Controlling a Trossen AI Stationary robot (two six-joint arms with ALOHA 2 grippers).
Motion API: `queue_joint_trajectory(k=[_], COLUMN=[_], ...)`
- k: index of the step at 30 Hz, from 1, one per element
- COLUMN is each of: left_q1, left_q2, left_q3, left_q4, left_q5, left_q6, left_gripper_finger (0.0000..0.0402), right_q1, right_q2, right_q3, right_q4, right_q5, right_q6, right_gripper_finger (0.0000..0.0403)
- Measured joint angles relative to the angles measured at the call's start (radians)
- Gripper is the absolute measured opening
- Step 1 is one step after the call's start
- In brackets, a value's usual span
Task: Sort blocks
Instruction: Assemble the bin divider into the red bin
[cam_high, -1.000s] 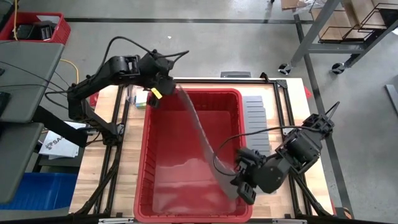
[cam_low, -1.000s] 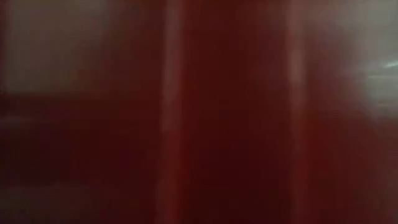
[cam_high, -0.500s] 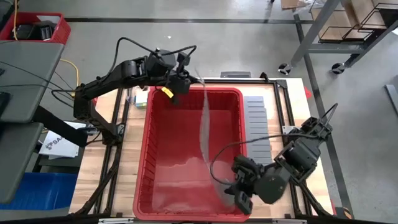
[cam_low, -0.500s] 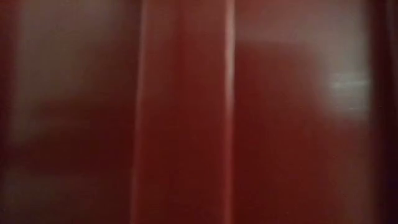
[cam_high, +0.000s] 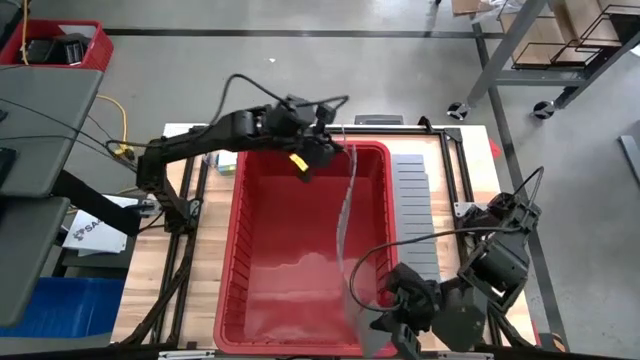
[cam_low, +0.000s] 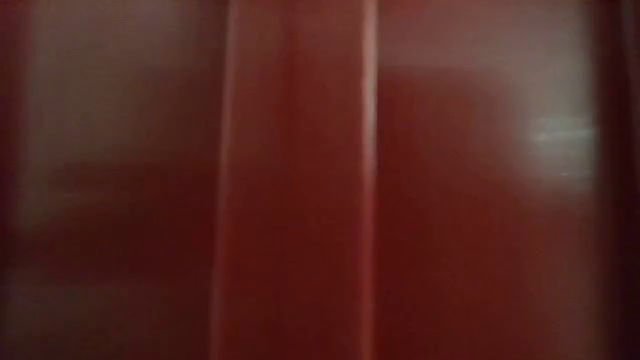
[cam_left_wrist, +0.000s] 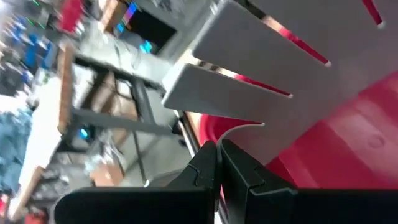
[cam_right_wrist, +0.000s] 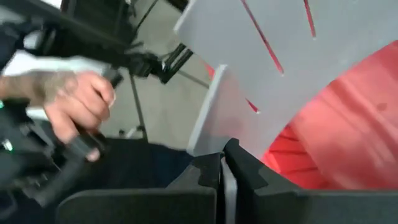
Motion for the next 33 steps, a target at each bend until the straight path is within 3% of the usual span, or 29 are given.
queue_joint_trajectory(k=[11,22,33], left_q1=[0.026,0.03,0.021], left_q2=[0.046,0.04,0.033], left_q3=[0.0,0.0,0.001], left_q4=[0.019,0.085,0.078], left_q5=[-0.074,-0.038,-0.12], left_q6=[0.005,0.089,0.169], left_gripper_finger=[0.0001,0.0001,0.0001], right_q1=[0.012,0.007,0.005], right_q2=[-0.003,-0.003,-0.004], right_q3=[0.0,0.0,0.0], right_q4=[-0.143,-0.075,-0.075], right_q5=[0.099,0.104,0.121], right_q6=[0.108,0.059,0.048], right_gripper_finger=[0.0,0.0,0.0])
